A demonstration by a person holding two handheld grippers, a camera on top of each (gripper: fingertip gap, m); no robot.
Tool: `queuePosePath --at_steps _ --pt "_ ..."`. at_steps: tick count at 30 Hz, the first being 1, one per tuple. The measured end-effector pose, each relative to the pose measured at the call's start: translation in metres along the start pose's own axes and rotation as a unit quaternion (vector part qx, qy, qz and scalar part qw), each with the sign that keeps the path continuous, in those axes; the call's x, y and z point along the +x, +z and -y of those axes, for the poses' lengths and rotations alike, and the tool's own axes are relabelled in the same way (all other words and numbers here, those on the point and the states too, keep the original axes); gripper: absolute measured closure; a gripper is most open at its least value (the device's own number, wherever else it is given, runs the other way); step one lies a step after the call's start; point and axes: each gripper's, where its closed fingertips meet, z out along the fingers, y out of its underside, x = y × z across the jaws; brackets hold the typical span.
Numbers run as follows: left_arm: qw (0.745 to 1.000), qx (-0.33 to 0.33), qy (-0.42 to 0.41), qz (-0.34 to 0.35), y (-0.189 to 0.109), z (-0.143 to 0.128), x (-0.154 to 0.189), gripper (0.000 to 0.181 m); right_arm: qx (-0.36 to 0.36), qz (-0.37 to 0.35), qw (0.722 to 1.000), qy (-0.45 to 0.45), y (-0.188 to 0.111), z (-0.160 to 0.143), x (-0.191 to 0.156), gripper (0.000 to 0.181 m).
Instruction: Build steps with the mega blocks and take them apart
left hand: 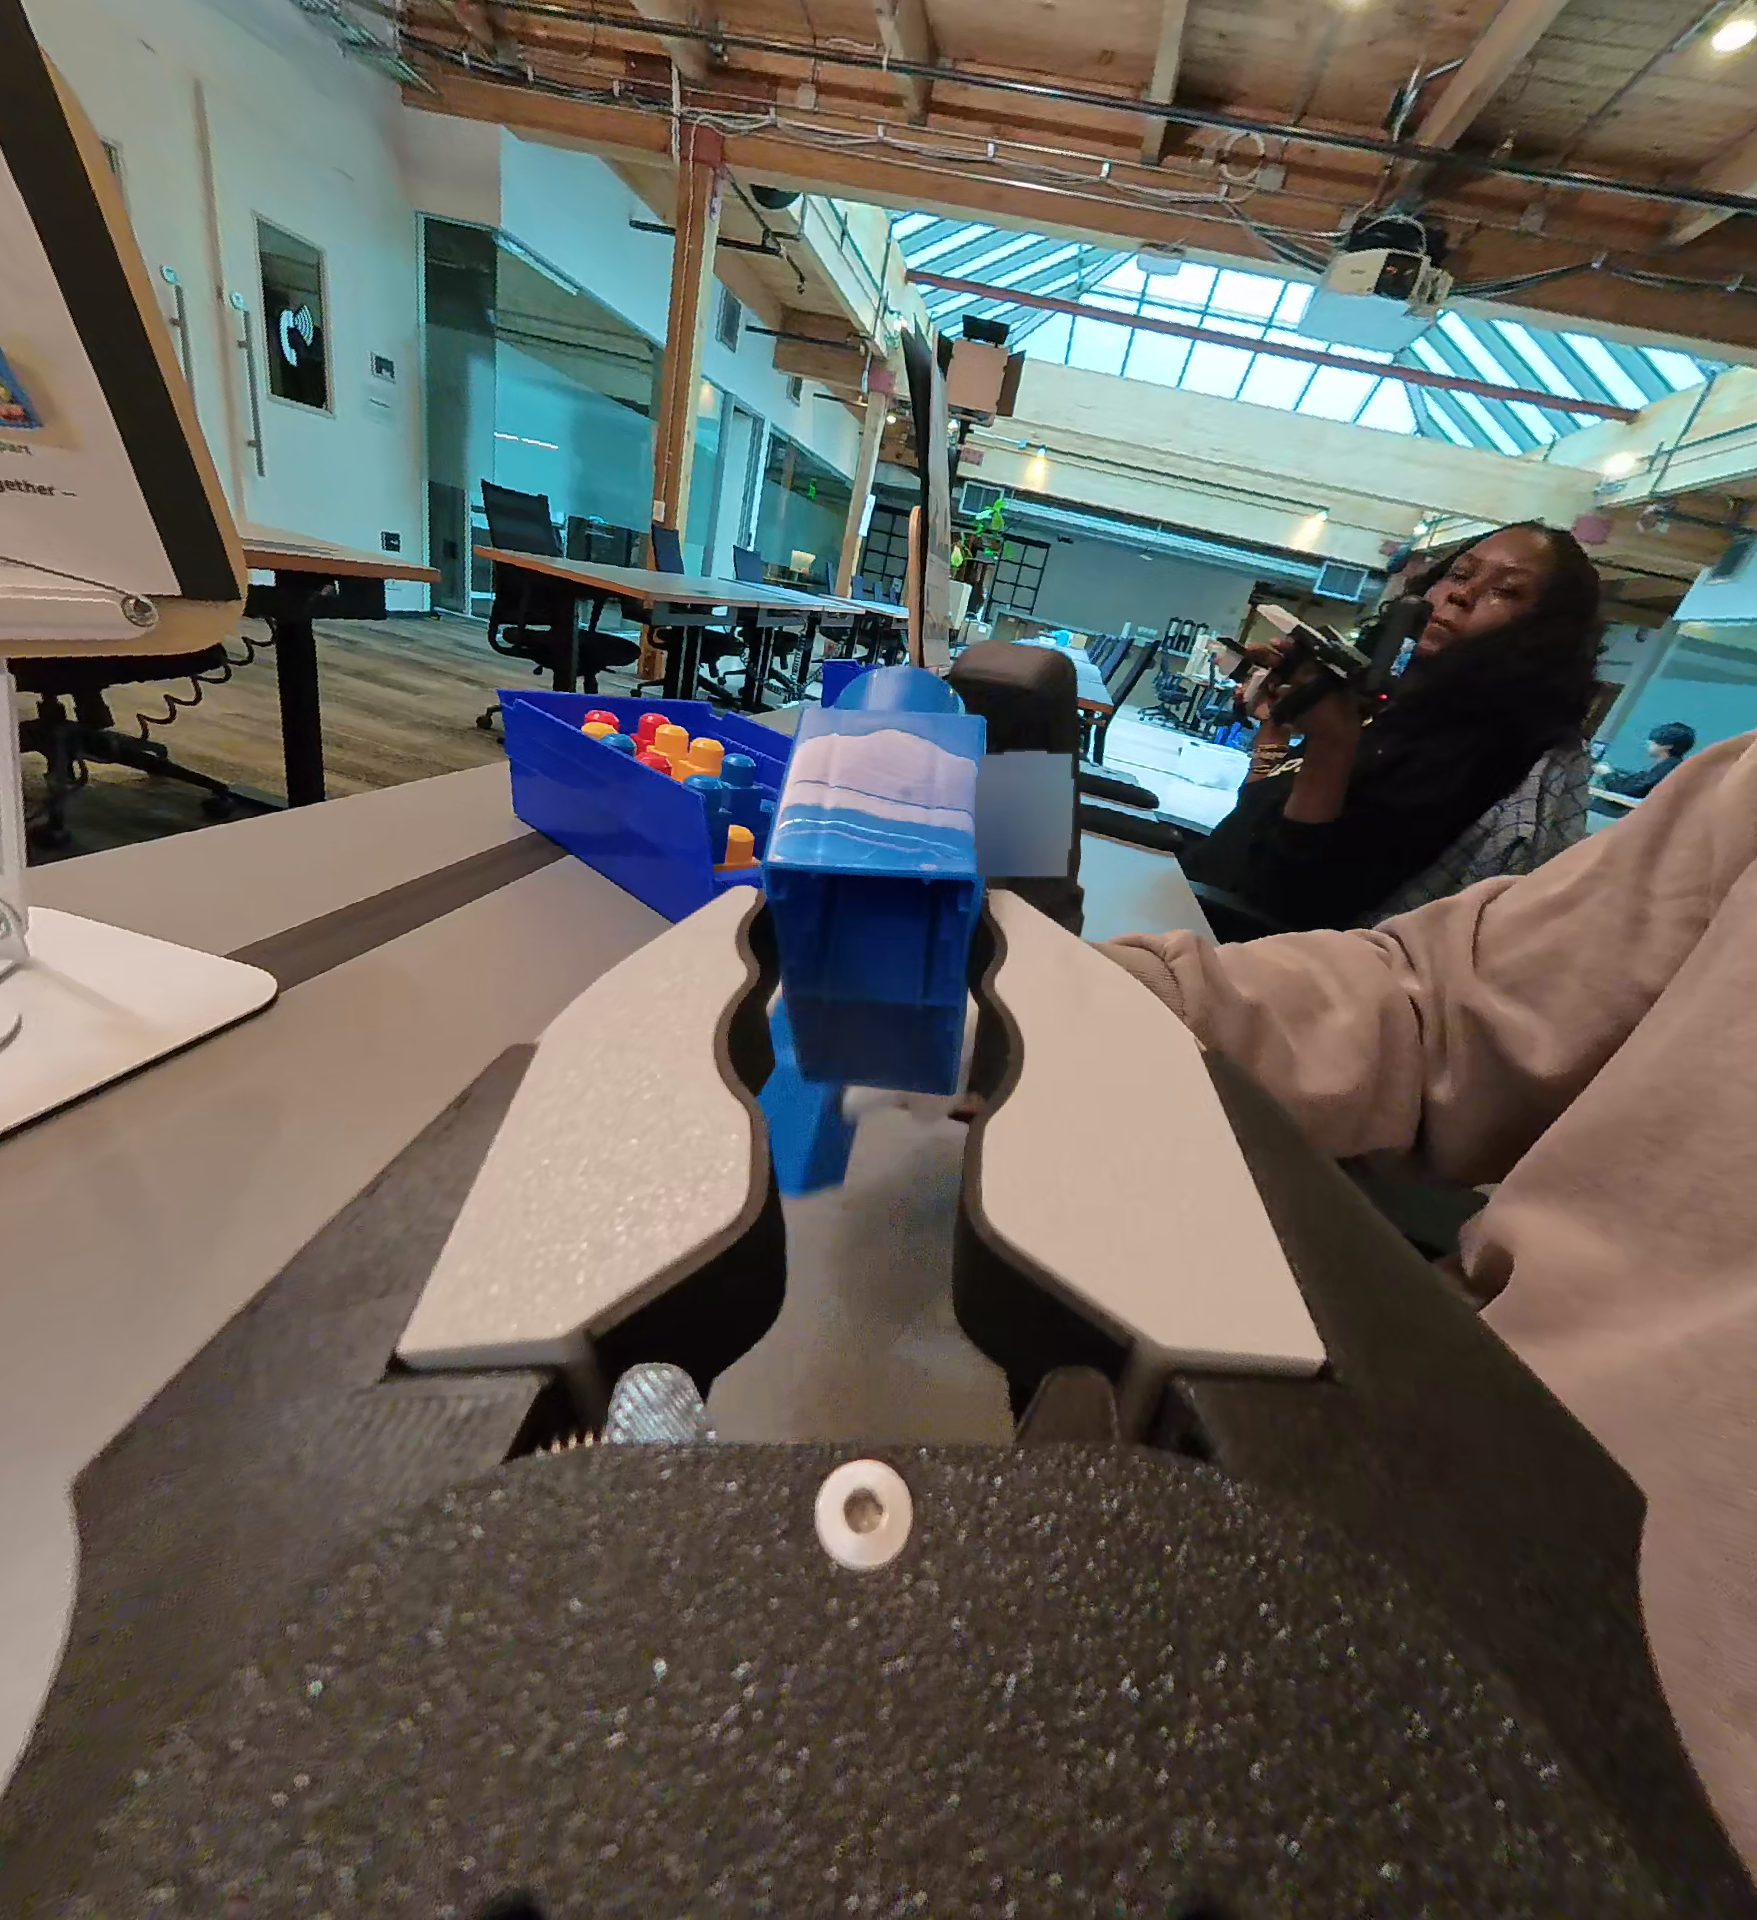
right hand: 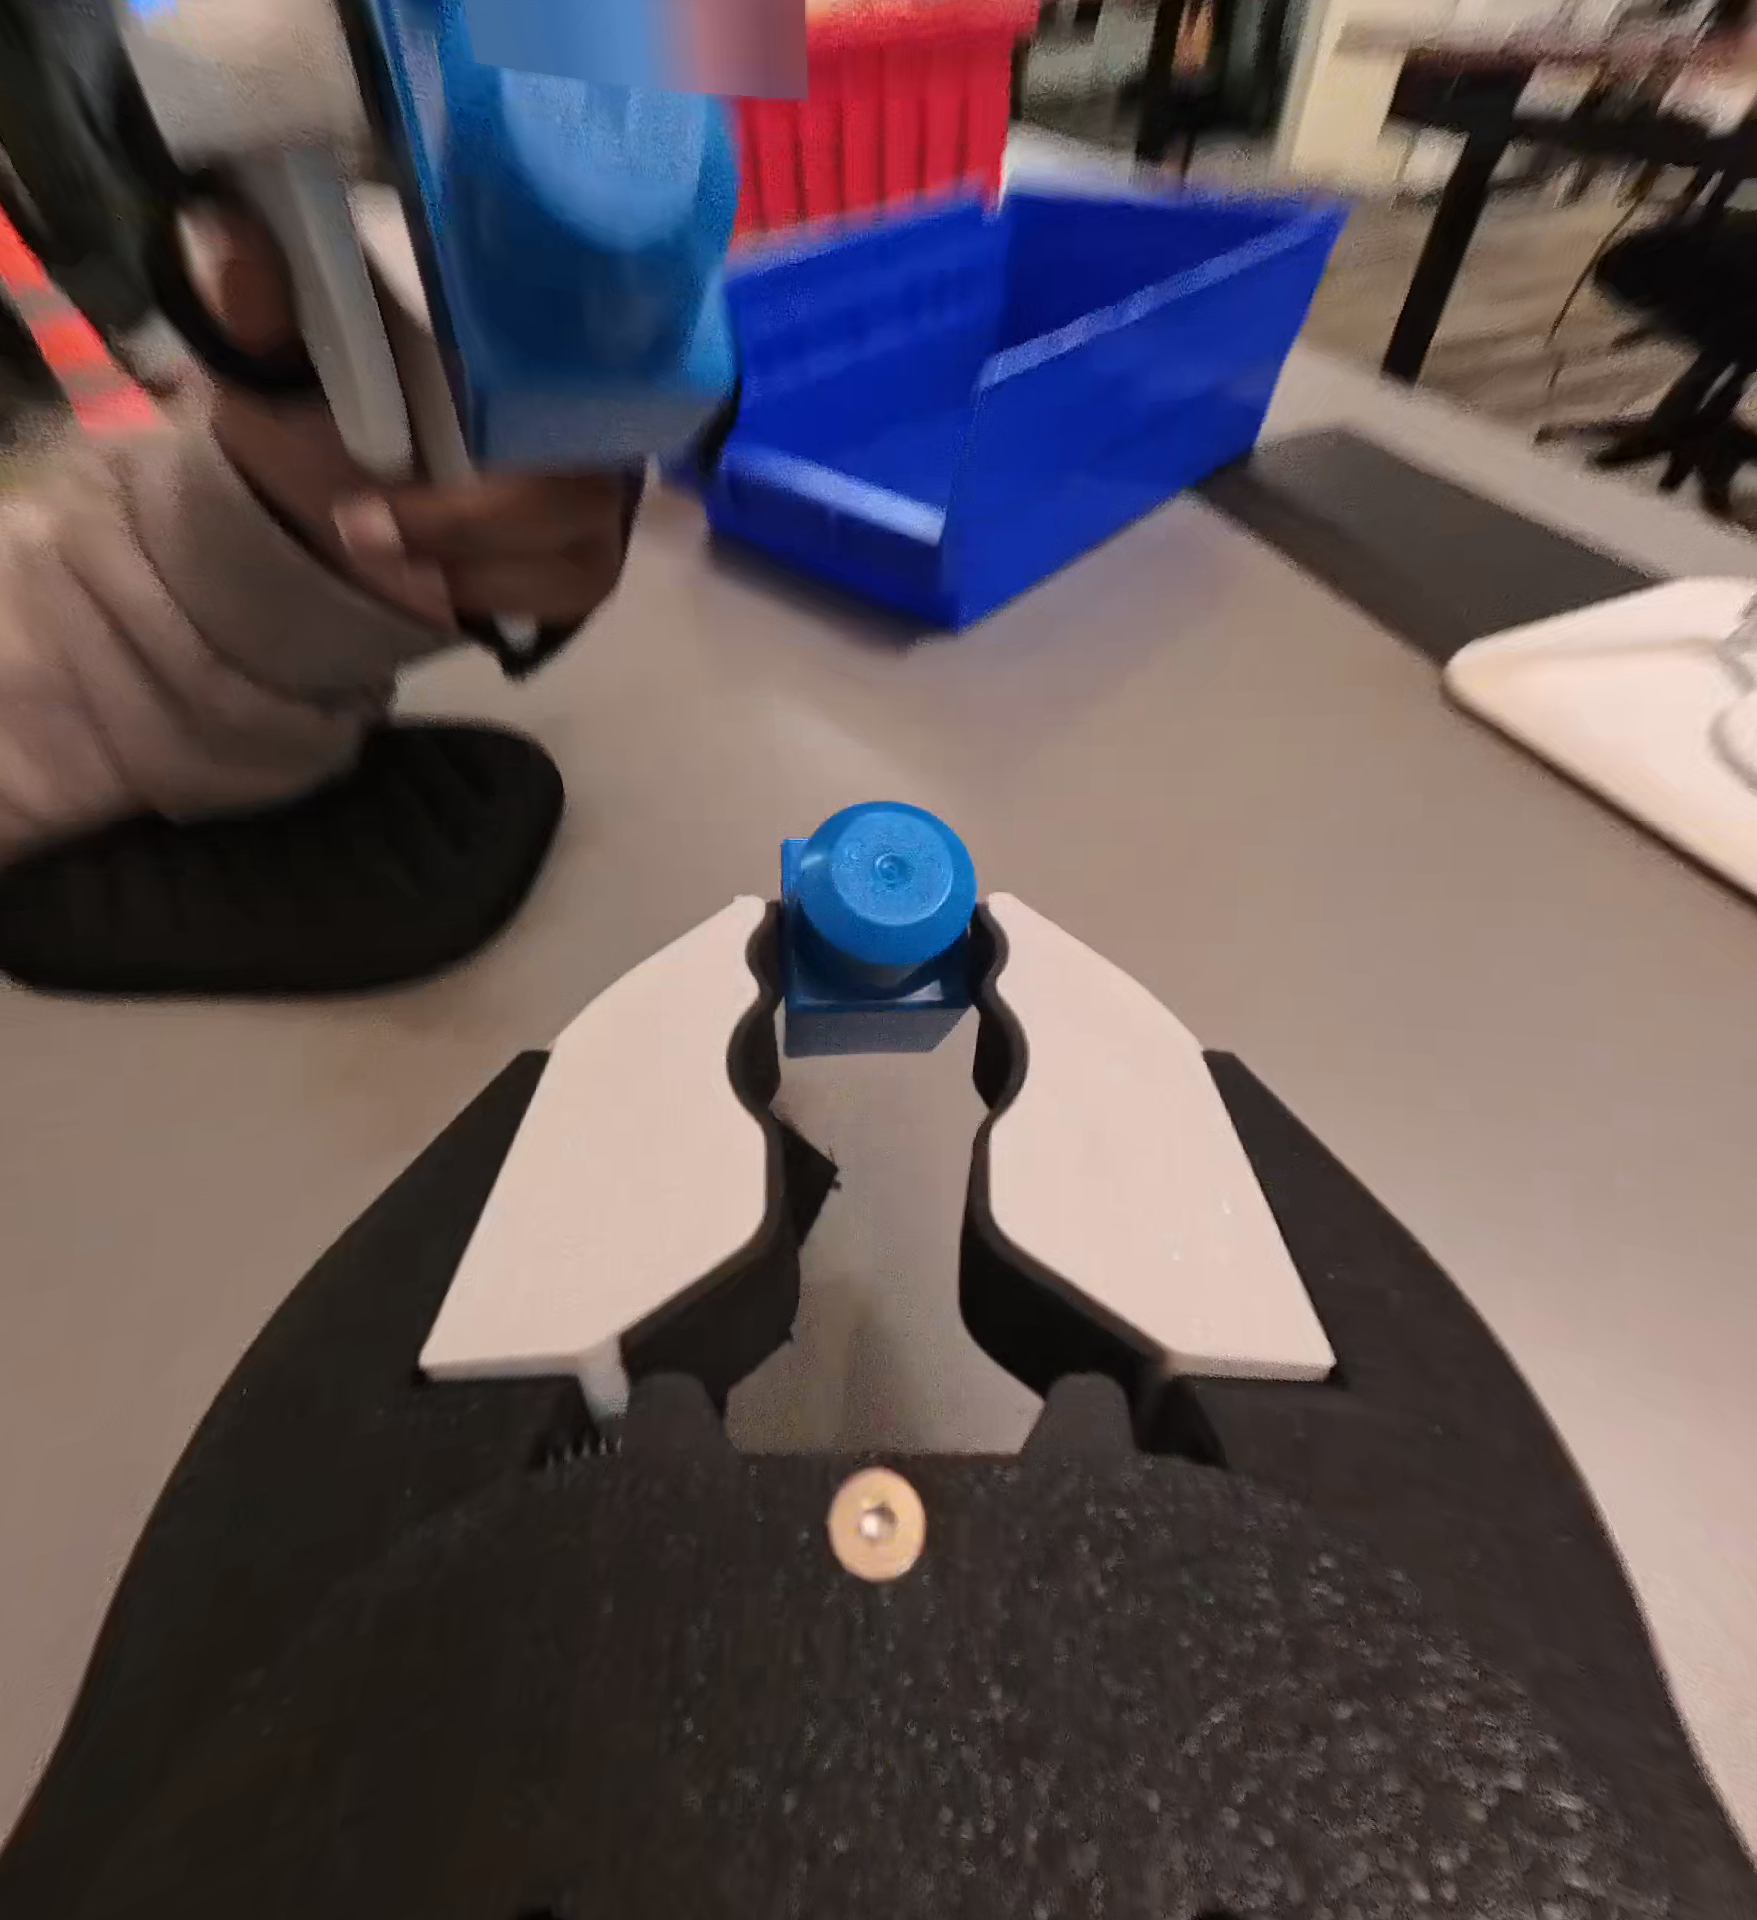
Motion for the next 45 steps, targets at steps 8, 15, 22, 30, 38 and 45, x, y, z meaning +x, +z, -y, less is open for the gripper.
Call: queuePosePath --at_steps 8,15,22,30,38,45 --pt "0.999 -0.029 -0.012 -0.023 0.013 -0.016 0.009 0.146 0.312 0.073 0.941 0.105 -0.077 0.087 0.004 0.148" --pt "0.997 -0.063 -0.020 -0.044 0.029 -0.034 0.021 0.146 0.330 0.109 0.933 0.096 -0.074 0.097 -0.020 0.147" --pt "0.995 -0.093 -0.019 -0.040 0.031 -0.044 0.022 0.146 0.257 0.097 0.961 0.038 -0.058 0.082 -0.030 0.147" --pt "0.989 -0.145 0.011 -0.039 0.031 -0.064 0.022 0.146 0.191 0.123 0.973 0.033 -0.055 0.063 -0.034 0.147" --pt "0.977 -0.203 0.044 -0.049 0.029 -0.082 0.027 0.146 0.136 0.144 0.980 0.000 -0.055 0.042 -0.039 0.147" --pt "0.973 -0.217 0.064 -0.054 0.039 -0.092 0.030 0.145 0.109 0.129 0.984 -0.049 -0.062 0.047 -0.041 0.147"
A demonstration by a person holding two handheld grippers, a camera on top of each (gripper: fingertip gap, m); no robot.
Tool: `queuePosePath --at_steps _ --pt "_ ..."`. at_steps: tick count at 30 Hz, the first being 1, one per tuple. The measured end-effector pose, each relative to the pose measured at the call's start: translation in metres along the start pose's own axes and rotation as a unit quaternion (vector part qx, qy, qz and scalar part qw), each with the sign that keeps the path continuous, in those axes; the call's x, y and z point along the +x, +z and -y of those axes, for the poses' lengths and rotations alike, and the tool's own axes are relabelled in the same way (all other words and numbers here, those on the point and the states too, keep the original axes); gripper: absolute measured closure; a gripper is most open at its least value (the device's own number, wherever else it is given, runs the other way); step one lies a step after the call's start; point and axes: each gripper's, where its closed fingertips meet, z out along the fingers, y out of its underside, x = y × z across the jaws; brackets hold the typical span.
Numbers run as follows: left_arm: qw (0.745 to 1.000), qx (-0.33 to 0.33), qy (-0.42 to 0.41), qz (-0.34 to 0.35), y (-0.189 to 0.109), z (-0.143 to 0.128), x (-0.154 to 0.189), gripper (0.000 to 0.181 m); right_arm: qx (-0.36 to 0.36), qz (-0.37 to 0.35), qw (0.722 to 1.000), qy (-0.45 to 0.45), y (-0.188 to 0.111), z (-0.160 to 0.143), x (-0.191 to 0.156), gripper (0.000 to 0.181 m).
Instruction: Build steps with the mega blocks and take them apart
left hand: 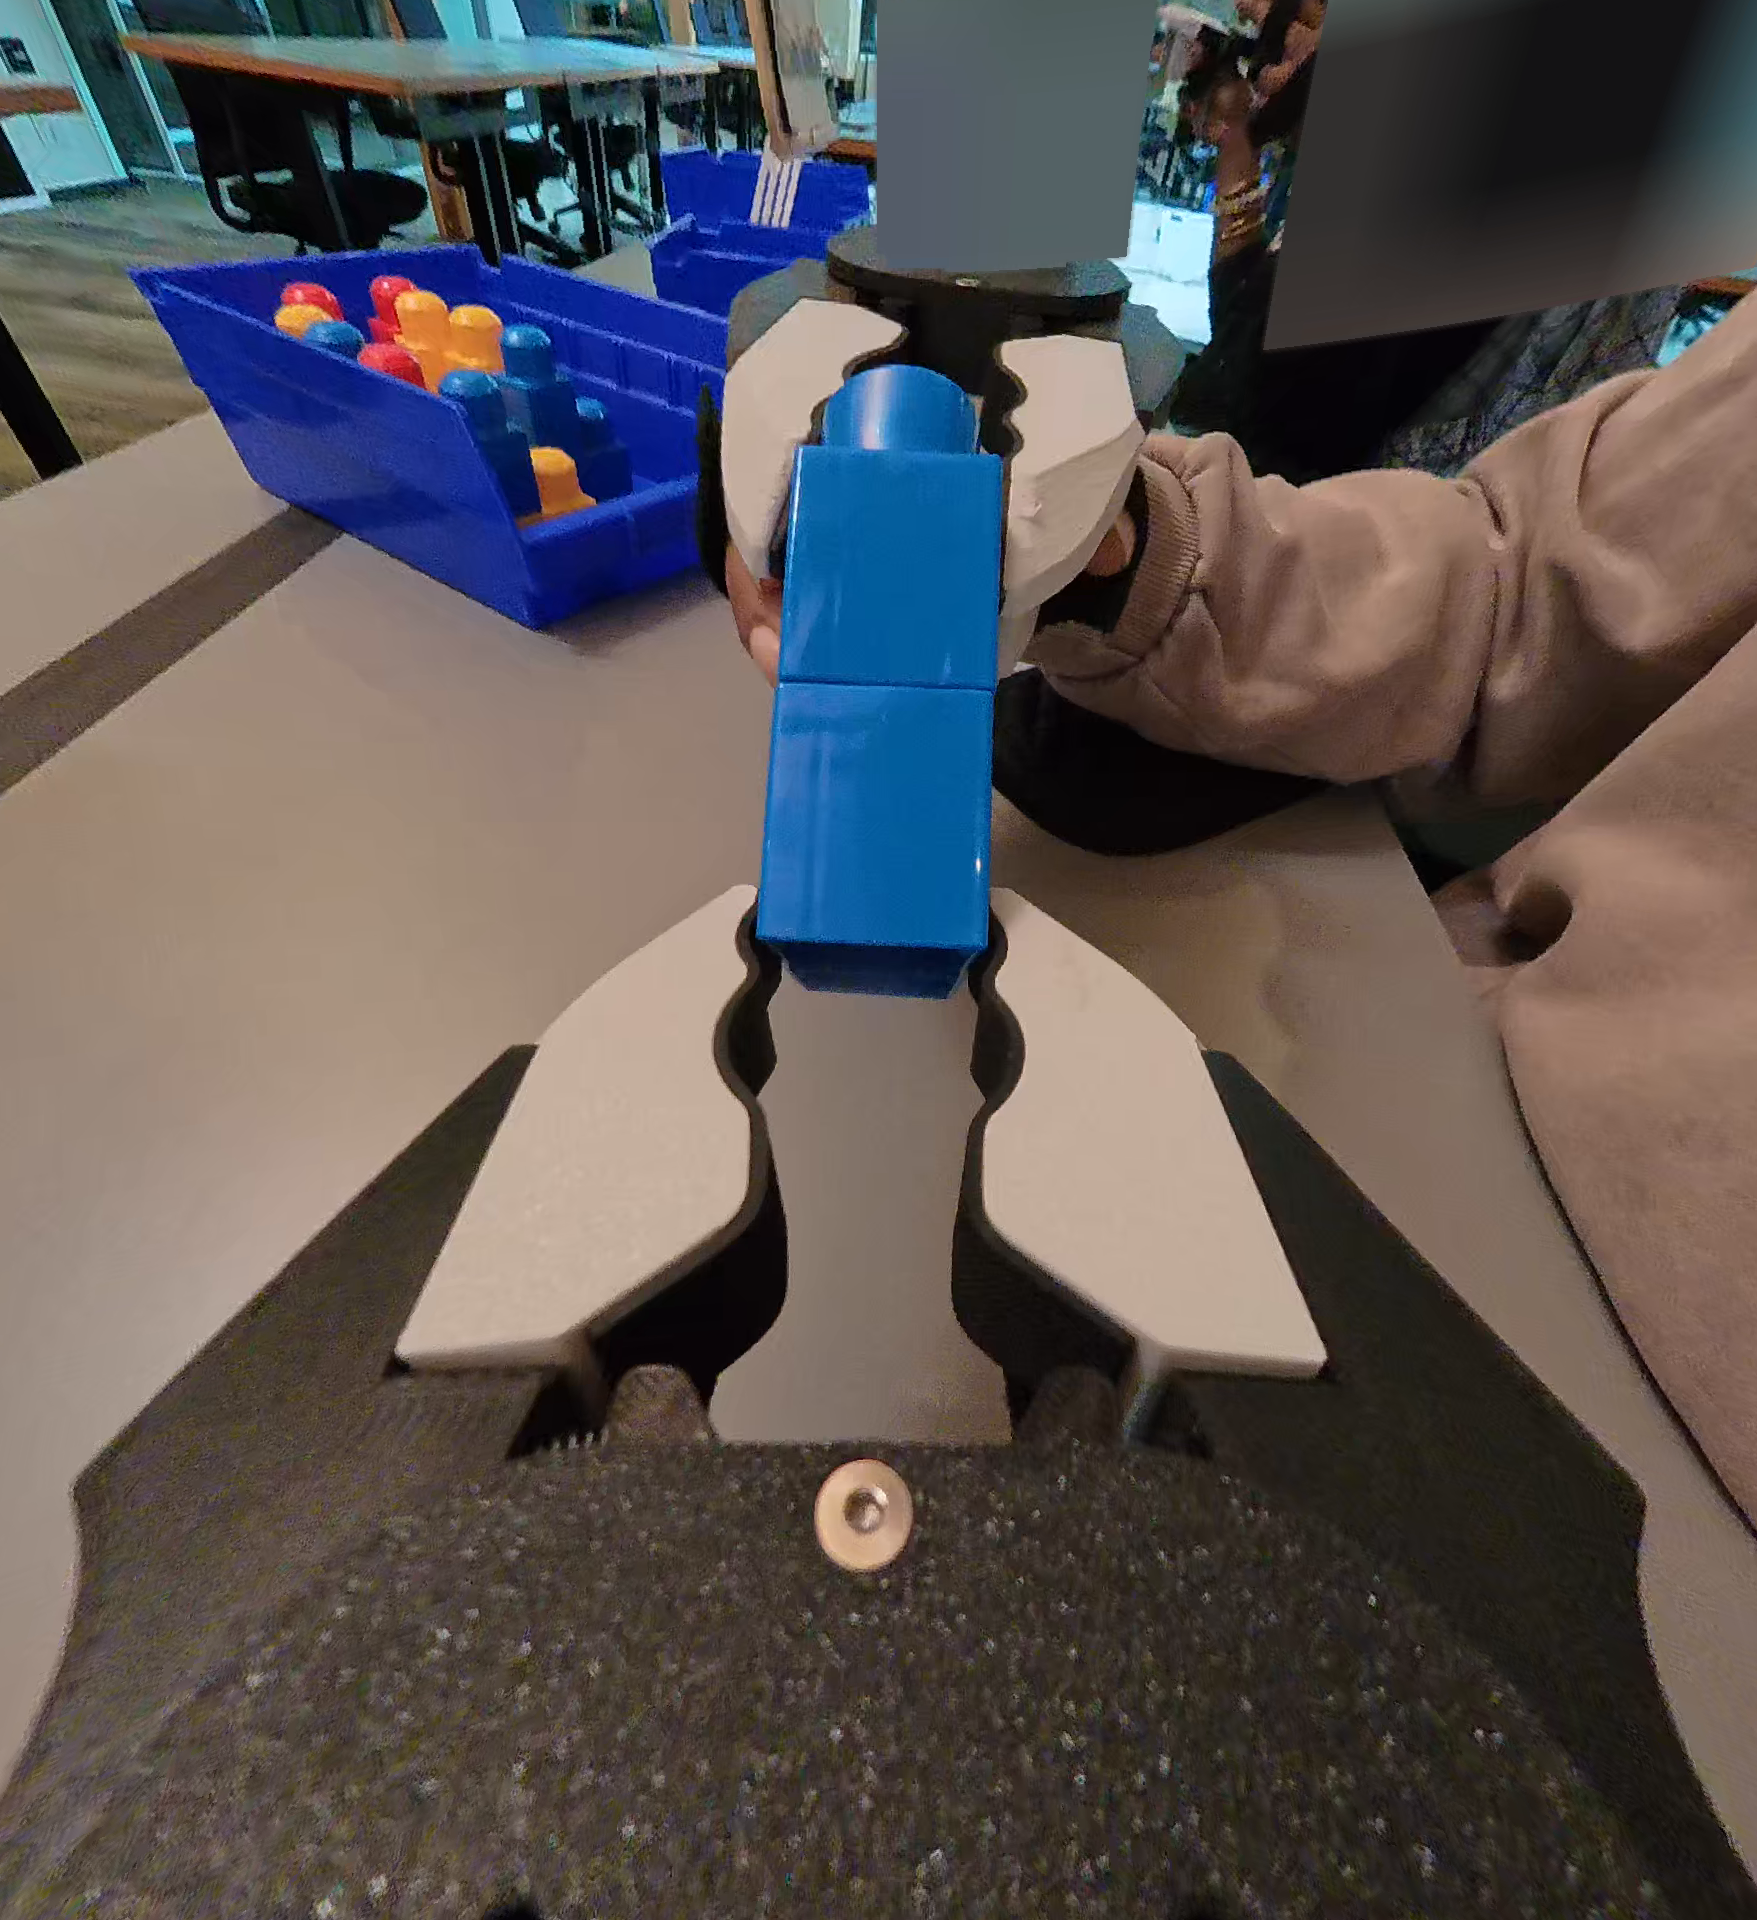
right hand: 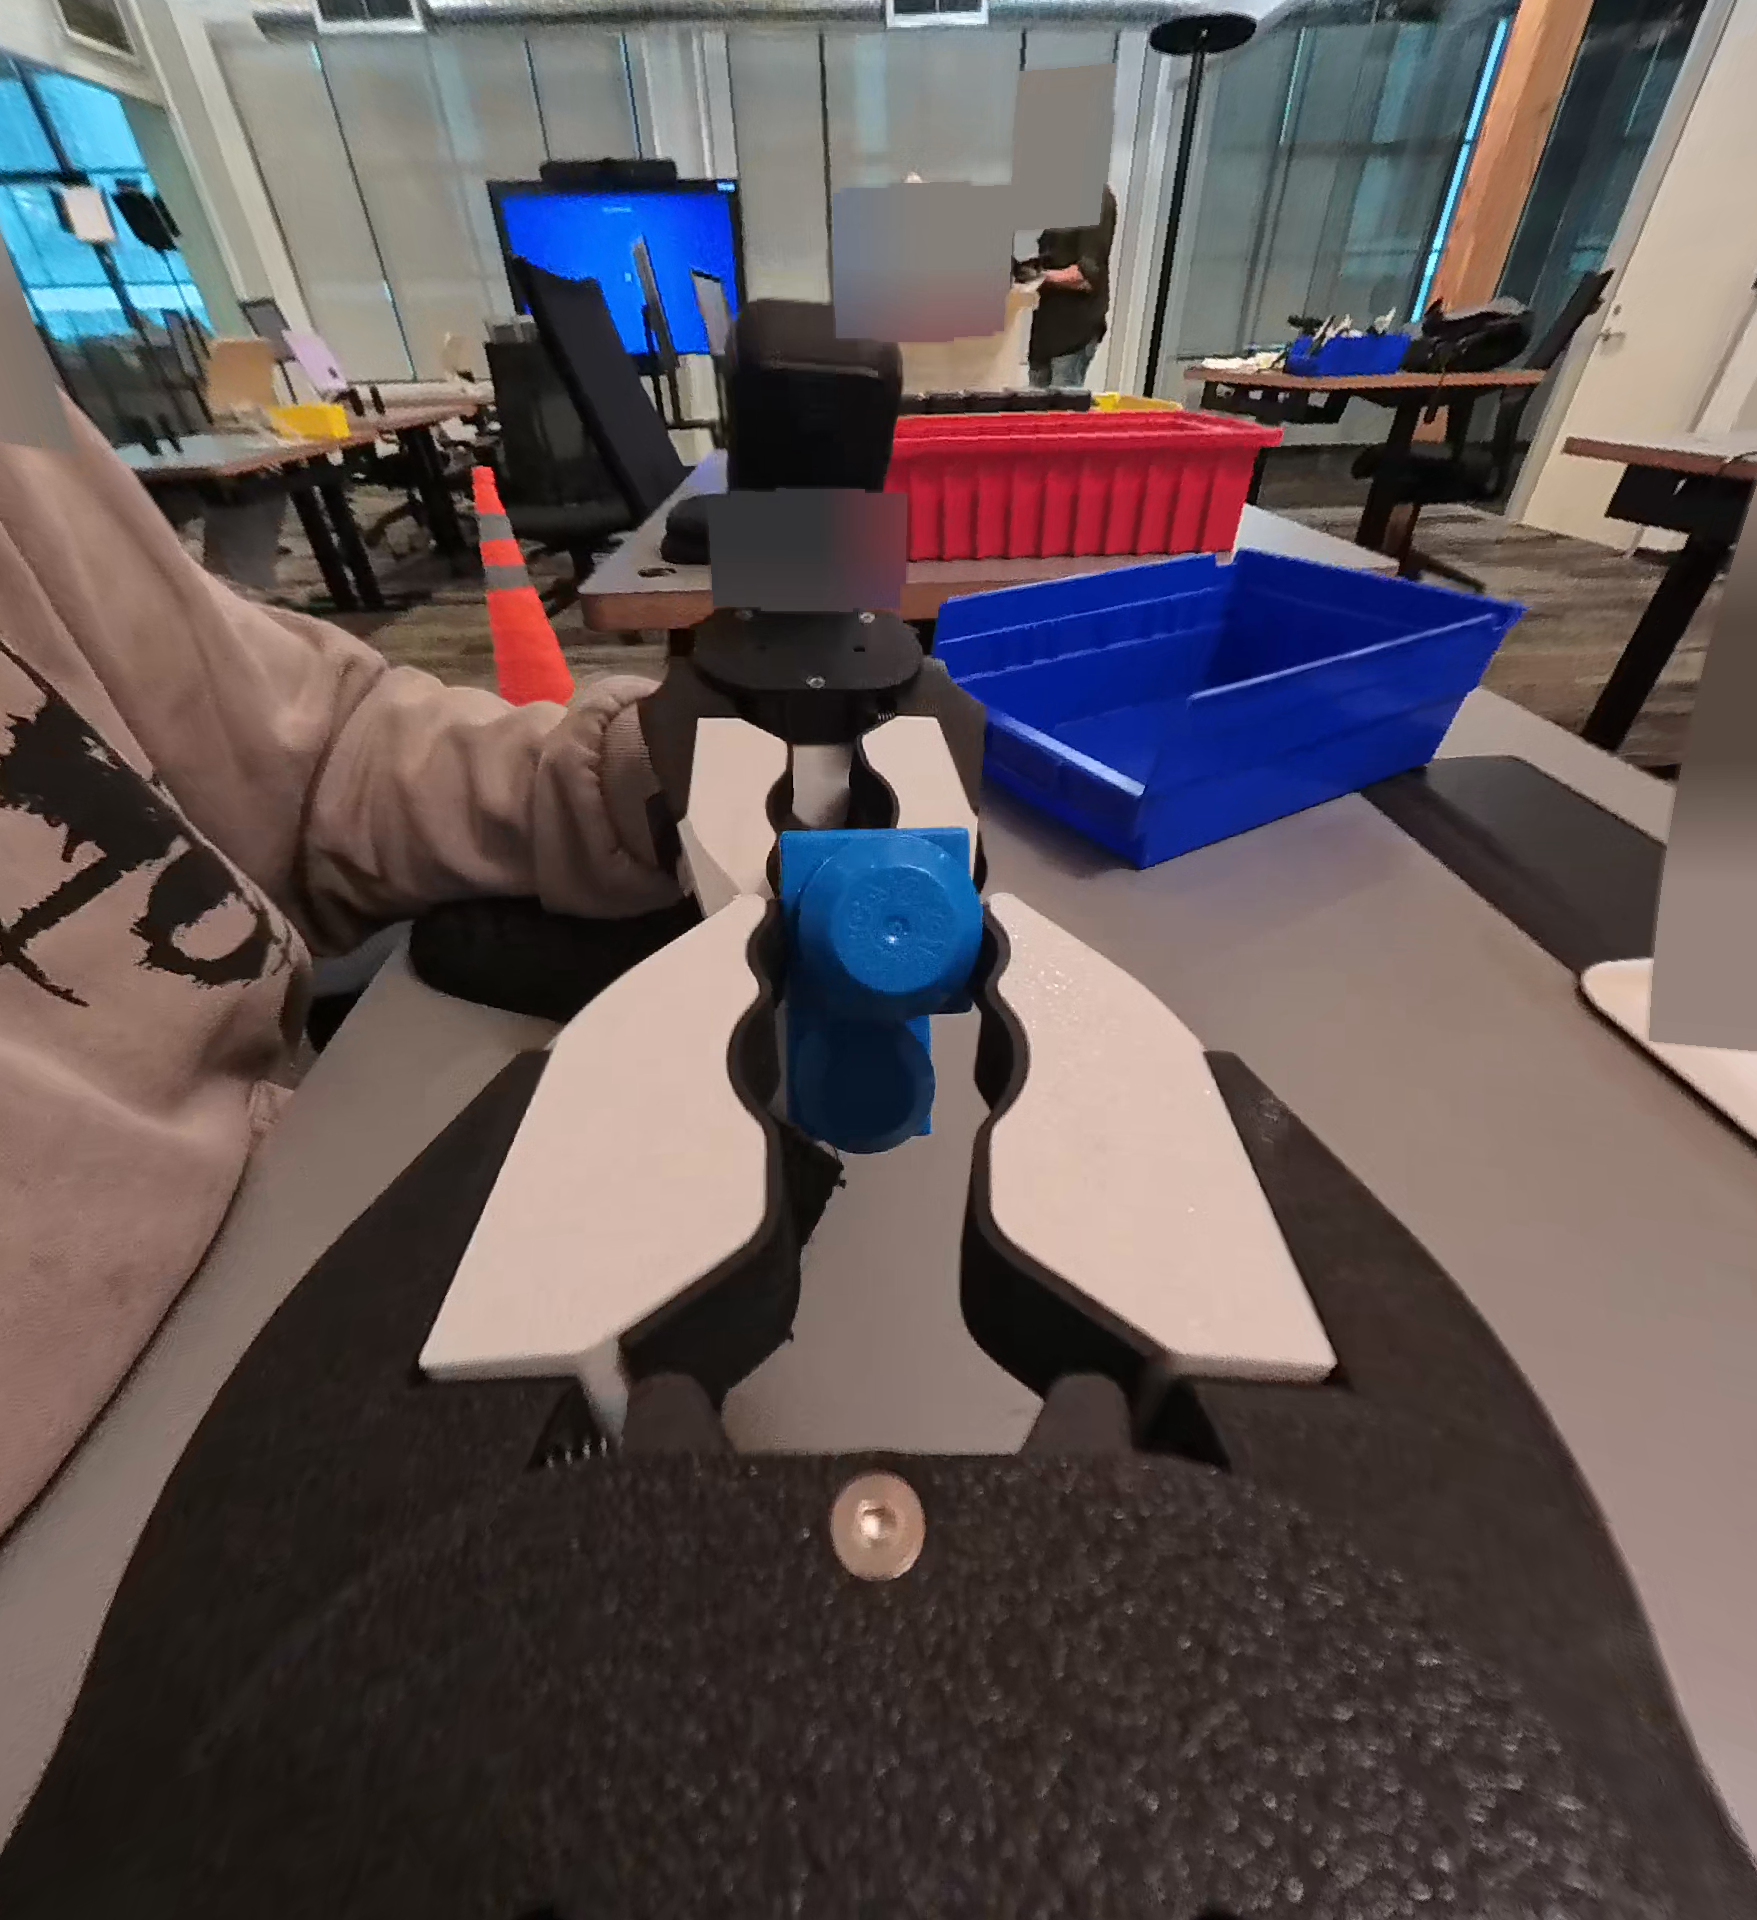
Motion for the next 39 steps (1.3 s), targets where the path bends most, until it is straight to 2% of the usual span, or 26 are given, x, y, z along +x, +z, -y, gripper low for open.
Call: queuePosePath --at_steps 5,8,11,15,20,24,28,35,39 --pt "1.000 0.014 0.004 0.008 0.010 0.001 0.002 0.145 -0.015 -0.018 1.000 -0.020 -0.006 0.008 -0.001 0.146" --pt "0.999 0.006 0.012 0.035 0.018 -0.005 -0.004 0.142 -0.037 -0.027 0.998 -0.033 -0.012 0.007 -0.001 0.147" --pt "0.998 -0.005 0.019 0.065 0.017 -0.011 -0.012 0.137 -0.057 -0.063 0.995 -0.060 -0.033 0.023 0.011 0.148" --pt "0.992 0.044 0.002 0.117 0.005 0.001 -0.030 0.142 -0.131 -0.158 0.974 -0.095 -0.095 0.047 0.055 0.147" --pt "0.975 0.108 0.019 0.194 -0.014 0.018 -0.049 0.149 -0.267 -0.265 0.922 -0.093 -0.198 0.058 0.126 0.148" --pt "0.960 0.133 0.032 0.245 -0.030 0.027 -0.059 0.158 -0.350 -0.305 0.885 -0.037 -0.266 0.032 0.170 0.147" --pt "0.949 0.150 0.038 0.274 -0.041 0.032 -0.064 0.167 -0.396 -0.317 0.862 0.008 -0.307 -0.010 0.193 0.148" --pt "0.944 0.144 0.047 0.292 -0.044 0.030 -0.068 0.169 -0.471 -0.297 0.829 0.046 -0.338 -0.081 0.211 0.147" --pt "0.938 0.144 0.060 0.310 -0.049 0.032 -0.070 0.170 -0.485 -0.286 0.824 0.063 -0.337 -0.098 0.217 0.147"
